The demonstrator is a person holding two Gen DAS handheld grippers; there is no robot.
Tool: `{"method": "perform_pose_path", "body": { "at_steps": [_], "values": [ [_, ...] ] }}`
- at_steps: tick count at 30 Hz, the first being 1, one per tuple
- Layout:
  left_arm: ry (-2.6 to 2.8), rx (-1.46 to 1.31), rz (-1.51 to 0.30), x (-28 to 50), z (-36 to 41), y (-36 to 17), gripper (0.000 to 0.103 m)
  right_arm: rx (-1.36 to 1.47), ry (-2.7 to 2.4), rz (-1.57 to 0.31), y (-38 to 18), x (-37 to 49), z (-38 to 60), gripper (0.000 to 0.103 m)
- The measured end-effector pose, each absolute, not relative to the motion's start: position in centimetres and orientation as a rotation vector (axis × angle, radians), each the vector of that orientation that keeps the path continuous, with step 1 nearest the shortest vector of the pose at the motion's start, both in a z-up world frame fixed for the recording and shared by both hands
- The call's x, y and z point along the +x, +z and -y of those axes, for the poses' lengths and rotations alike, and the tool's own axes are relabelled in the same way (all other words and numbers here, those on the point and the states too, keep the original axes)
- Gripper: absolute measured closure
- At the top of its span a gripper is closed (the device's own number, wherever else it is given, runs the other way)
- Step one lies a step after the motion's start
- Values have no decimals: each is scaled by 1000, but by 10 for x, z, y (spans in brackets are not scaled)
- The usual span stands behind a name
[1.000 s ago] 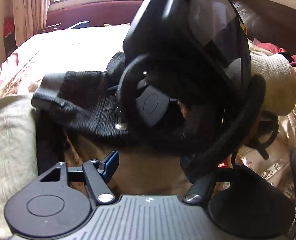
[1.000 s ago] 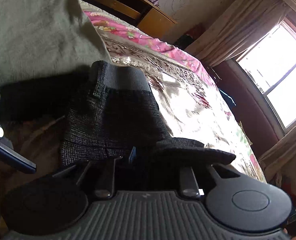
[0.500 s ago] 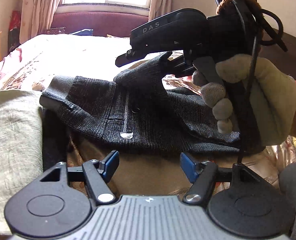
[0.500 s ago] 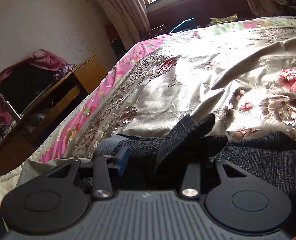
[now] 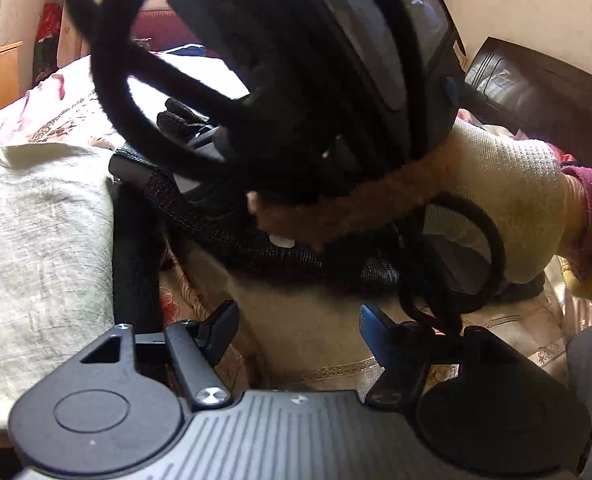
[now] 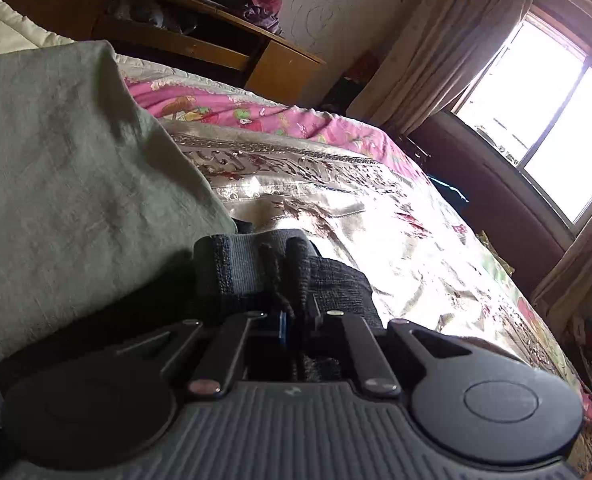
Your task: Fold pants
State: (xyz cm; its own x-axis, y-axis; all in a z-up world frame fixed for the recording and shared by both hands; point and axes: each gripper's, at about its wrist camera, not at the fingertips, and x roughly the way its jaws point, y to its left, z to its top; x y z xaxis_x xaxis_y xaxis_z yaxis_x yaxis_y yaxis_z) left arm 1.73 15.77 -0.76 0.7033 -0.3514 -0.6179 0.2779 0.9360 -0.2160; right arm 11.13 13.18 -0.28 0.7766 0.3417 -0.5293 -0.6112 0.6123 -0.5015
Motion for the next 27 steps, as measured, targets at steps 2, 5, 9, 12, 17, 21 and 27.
{"method": "perform_pose_path", "body": {
  "at_steps": [2,5,9,12,17,21,27],
  "values": [
    [-354,-96,-710,15,-157,-8,24,-712,578,-402,-2,111,-127,96],
    [-353,-96,-709,18,-155,-8,24,-634,577,-388,6,110,-123,97],
    [-348,-91,-718,21,-152,-9,24,-572,563,-319,21,108,-124,97],
    [-345,-72,-728,23,-149,-9,24,-637,609,-338,14,109,-137,97],
    [-333,-14,-741,19,-139,-10,24,-598,709,-393,2,108,-139,75],
    [-325,-18,-750,16,-136,-8,24,-426,807,-381,28,98,-114,57],
    [-347,-12,-691,11,-127,15,23,-188,711,-406,68,94,-42,57]
  ]
}}
